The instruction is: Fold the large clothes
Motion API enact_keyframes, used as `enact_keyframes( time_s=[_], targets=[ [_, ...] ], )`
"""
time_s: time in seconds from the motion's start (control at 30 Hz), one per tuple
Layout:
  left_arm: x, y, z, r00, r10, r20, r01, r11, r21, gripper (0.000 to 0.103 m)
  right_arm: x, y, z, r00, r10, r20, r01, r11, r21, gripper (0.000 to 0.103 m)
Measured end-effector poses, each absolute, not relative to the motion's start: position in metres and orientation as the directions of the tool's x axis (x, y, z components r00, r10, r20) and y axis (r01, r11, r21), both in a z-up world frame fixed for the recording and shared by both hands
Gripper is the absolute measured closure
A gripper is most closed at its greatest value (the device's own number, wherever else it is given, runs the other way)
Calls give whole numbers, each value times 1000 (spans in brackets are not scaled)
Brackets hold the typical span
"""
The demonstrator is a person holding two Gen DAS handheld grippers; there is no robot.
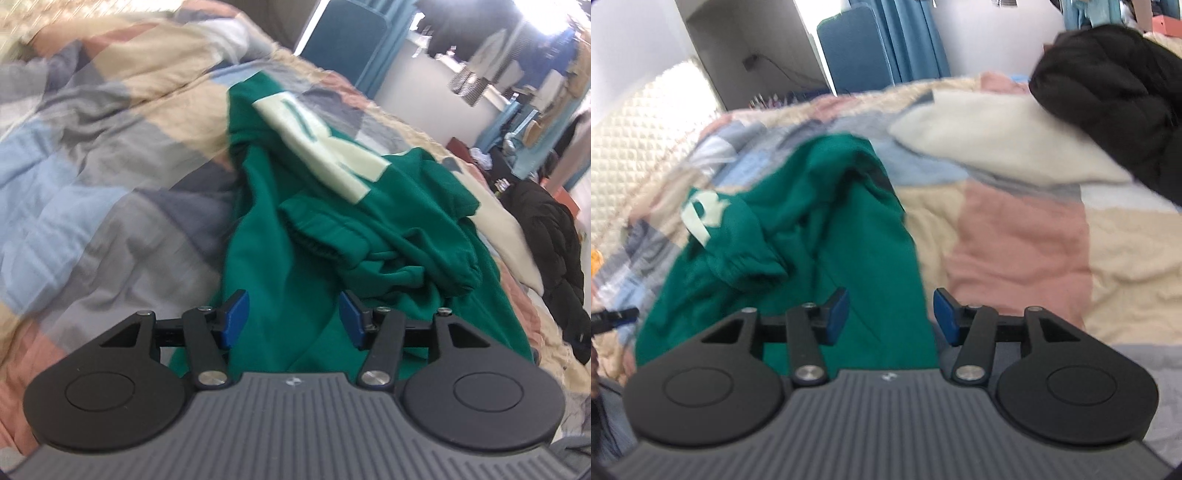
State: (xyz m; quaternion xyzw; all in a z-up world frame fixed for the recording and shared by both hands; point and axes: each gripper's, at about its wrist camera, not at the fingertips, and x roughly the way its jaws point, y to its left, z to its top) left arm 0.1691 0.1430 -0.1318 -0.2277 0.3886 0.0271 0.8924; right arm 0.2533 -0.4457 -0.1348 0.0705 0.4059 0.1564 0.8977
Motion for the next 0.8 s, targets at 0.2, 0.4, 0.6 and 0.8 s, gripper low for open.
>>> enact_keyframes(
  time_s=[0.2,0.4,0.6,0.8],
  targets=[
    [174,154,-143,668,-117,-735,-285,872,-398,41,253,-451,-167,542,355,-762,-268,932,243,20],
    [183,161,-154,637,-113,-763,-324,859,-397,35,265,-458,-200,441,420,-794,-267,905,331,20],
    [195,175,-176,590,-150,-794,-393,805,-444,35,278,-461,-231,395,462,-794,-208,887,413,11],
    [197,184,-192,574,-225,-788,-427,738,-522,35,282,-463,-234,379,527,-761,-221,850,478,9]
  ],
)
